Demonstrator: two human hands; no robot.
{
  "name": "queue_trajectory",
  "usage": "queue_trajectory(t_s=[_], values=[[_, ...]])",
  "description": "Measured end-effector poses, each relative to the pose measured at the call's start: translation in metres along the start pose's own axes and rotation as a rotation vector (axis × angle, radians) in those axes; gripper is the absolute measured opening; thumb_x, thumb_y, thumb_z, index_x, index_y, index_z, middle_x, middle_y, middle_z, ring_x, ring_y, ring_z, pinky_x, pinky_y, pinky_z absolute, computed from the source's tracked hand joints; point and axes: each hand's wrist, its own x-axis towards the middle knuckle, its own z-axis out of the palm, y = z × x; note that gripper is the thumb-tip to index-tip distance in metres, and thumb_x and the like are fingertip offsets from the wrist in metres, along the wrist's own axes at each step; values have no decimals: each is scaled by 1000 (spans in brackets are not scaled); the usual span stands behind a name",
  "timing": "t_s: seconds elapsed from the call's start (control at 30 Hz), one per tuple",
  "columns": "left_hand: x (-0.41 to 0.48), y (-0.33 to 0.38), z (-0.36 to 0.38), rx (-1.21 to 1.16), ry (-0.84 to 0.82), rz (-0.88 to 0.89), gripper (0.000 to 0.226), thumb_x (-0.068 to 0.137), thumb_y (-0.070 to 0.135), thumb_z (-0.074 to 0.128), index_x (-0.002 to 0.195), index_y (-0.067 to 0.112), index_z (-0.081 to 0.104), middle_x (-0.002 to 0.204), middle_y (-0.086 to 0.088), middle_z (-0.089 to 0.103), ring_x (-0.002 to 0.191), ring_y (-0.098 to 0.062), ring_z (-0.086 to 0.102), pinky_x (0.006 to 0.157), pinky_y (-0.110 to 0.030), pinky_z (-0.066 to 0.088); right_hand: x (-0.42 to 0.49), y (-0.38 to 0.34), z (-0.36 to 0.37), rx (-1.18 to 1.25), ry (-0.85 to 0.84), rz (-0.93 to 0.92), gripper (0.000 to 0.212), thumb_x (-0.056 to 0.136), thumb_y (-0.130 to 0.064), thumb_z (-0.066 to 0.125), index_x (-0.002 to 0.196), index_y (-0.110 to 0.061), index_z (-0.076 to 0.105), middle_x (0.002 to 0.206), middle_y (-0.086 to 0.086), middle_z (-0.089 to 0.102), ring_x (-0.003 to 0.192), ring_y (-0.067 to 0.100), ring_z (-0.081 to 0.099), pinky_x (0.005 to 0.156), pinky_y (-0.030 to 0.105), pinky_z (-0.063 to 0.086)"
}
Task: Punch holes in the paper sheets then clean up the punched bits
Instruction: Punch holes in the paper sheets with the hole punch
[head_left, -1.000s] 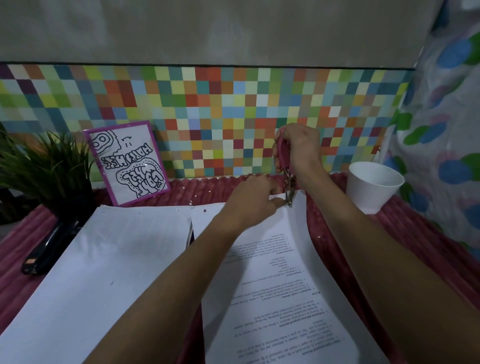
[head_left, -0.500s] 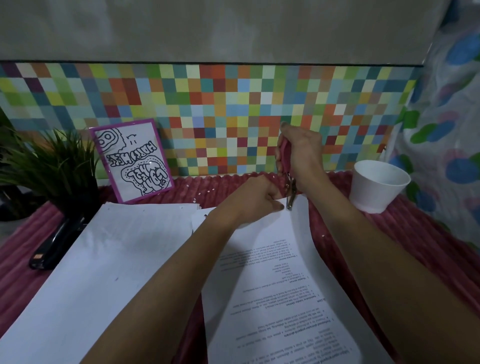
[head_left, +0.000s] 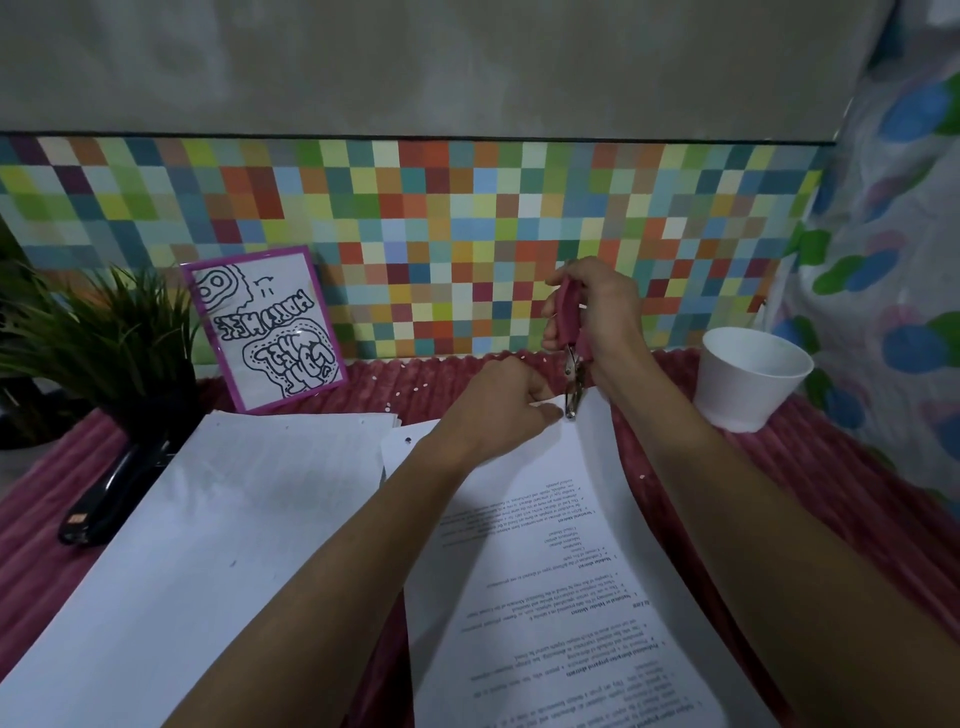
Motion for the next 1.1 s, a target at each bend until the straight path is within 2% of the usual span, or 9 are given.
queue_trajectory(t_s=[0.13,0.27,0.43,0.57,0.67,0.77,0.9,0.97,1.1], values=[[-2,2,0,-15,14,-31,20,80,11,70,63,1,67,47,7,47,40,-2,42,43,-9,28,-9,0,5,-66,-28,-91,28,81,-19,51,88,4,65,65,18,56,44,24,49,49,32,45],[-2,1,-1,-30,65,-73,25,78,8,67,57,-3,62,46,-4,43,37,-8,33,39,-11,24,-11,-1,7,-71,-72,-138,21,74,-20,50,80,-5,62,66,19,55,44,26,49,51,33,45],[-4,1,-4,-12,39,-51,20,83,15,70,68,2,72,45,6,45,39,-5,38,40,-10,28,-8,1,5,-72,78,-110,32,71,-23,48,88,0,62,62,13,57,46,25,51,51,32,43],[-3,-4,-2,35,98,-63,33,83,18,69,60,-4,60,48,-2,37,45,-13,31,45,-21,24,-8,3,3,-54,128,-112,25,71,-23,48,84,-4,59,57,6,56,46,24,51,51,32,42],[-3,-3,-3,68,106,-36,28,82,18,68,64,-3,63,53,-7,46,50,-18,39,48,-24,26,-5,2,0,-40,167,-101,17,76,-17,45,79,-8,60,50,3,55,45,24,51,52,35,42],[-4,-4,-7,83,56,27,20,85,20,68,74,4,72,65,-6,65,60,-16,55,53,-22,33,-1,-3,-5,-1,180,34,19,83,-9,44,87,-2,61,52,9,54,42,24,49,52,36,44],[-6,-2,-9,170,17,156,19,88,23,67,82,7,74,72,1,69,61,-8,56,55,-17,33,2,-8,-15,17,141,191,18,83,-10,44,85,0,60,62,14,56,46,26,52,50,33,47],[-7,0,-11,162,18,175,19,88,23,67,80,7,73,66,5,64,57,-4,52,53,-14,30,4,-8,-22,71,124,246,21,79,-12,45,89,1,58,63,14,55,48,25,51,51,33,46],[-5,3,-6,196,32,124,17,85,20,67,76,6,71,65,0,63,52,-6,48,53,-20,30,0,-9,-19,11,70,213,20,85,-9,44,93,-1,60,66,13,58,51,26,55,53,34,48]])
